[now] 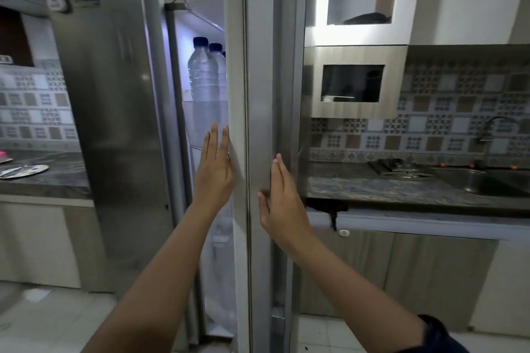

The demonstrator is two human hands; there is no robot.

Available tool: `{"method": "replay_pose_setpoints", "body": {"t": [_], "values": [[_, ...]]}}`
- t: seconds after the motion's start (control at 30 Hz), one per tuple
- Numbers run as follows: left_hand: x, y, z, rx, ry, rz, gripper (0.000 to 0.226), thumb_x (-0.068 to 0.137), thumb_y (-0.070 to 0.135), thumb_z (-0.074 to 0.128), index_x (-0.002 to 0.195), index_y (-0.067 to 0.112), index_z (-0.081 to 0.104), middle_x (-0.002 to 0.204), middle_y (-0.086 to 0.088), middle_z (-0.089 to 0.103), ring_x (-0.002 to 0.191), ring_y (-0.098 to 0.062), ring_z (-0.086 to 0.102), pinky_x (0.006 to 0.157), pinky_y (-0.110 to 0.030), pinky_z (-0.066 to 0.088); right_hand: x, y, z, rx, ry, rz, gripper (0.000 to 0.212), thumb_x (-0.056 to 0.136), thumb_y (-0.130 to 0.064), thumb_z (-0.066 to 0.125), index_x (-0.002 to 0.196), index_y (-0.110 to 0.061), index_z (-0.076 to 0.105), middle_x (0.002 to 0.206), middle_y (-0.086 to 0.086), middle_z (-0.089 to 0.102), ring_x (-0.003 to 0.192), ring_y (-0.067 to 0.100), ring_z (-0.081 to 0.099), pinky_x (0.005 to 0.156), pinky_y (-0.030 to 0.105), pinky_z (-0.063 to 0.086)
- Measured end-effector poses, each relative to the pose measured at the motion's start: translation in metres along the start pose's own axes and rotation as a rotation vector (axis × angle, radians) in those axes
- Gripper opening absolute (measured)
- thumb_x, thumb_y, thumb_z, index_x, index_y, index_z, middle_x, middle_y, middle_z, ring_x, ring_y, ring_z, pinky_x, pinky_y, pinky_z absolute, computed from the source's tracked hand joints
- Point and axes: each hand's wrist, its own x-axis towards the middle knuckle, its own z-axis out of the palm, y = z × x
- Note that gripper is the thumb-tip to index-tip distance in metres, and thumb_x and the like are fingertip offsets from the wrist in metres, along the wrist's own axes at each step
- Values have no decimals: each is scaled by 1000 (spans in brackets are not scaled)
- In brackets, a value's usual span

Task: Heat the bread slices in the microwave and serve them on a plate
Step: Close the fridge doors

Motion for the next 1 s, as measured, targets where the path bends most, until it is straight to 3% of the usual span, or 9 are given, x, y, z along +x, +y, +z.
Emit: {"method": "replay_pose_setpoints", "body": {"t": [0.13,0.23,0.33,0.4,0.5,0.67,0.73,0.87,1.0], "values": [[12,-35,-4,-80,-2,-3,53,101,21,23,143,29,-8,157,6,-8,144,-7,-8,116,-21,-1,23,-1,26,-300,83,-190,70,88,-31,51,143,2,25,153,18,25,144,27,17,119,42,14],[21,-67,-5,-112,-4,2,53,101,22,23,142,36,-8,157,11,-7,146,-8,-4,116,-21,4,48,2,42,-413,148,-341,76,84,-44,52,143,-2,28,154,15,22,145,25,12,118,47,7],[31,-100,-8,-144,-17,45,56,100,18,25,143,40,-6,154,18,-9,147,-10,-1,120,-36,9,75,0,63,-384,238,-370,82,81,-51,52,144,-6,26,154,14,15,145,25,5,118,49,3],[38,-119,-10,-162,-44,42,56,100,19,25,145,36,-4,155,17,-9,147,-9,-2,118,-23,9,90,-6,84,-313,273,-376,83,81,-51,54,144,-6,25,154,13,14,146,24,1,119,49,2],[49,-144,-12,-199,-79,36,56,100,17,29,146,30,0,157,11,-6,146,-10,-2,98,9,10,108,-16,117,-236,355,-385,80,81,-47,56,142,-6,26,153,12,19,146,21,3,118,50,4],[68,-189,-13,-217,-138,39,59,102,17,35,148,29,0,157,15,-7,142,6,-2,94,12,11,132,-30,161,-200,429,-420,71,82,-41,57,140,-8,32,152,9,22,147,18,3,118,50,5],[76,-209,-14,-245,-170,28,59,101,20,35,146,37,0,156,19,-5,137,16,0,101,4,15,142,-34,175,-190,417,-461,68,84,-38,54,142,-12,30,153,6,20,147,17,2,118,51,4],[91,-232,-14,-438,-110,-65,55,98,19,32,149,27,12,158,6,14,144,-2,15,120,-41,19,163,-27,196,-37,379,-492,64,89,-24,49,147,-22,21,158,-9,3,147,18,3,120,45,8],[118,-221,-19,-492,166,-74,54,95,20,30,148,18,17,156,7,18,143,0,16,121,-33,15,188,-3,200,95,354,-350,57,92,-23,43,145,-19,23,157,-6,10,147,13,2,118,42,15]]}}
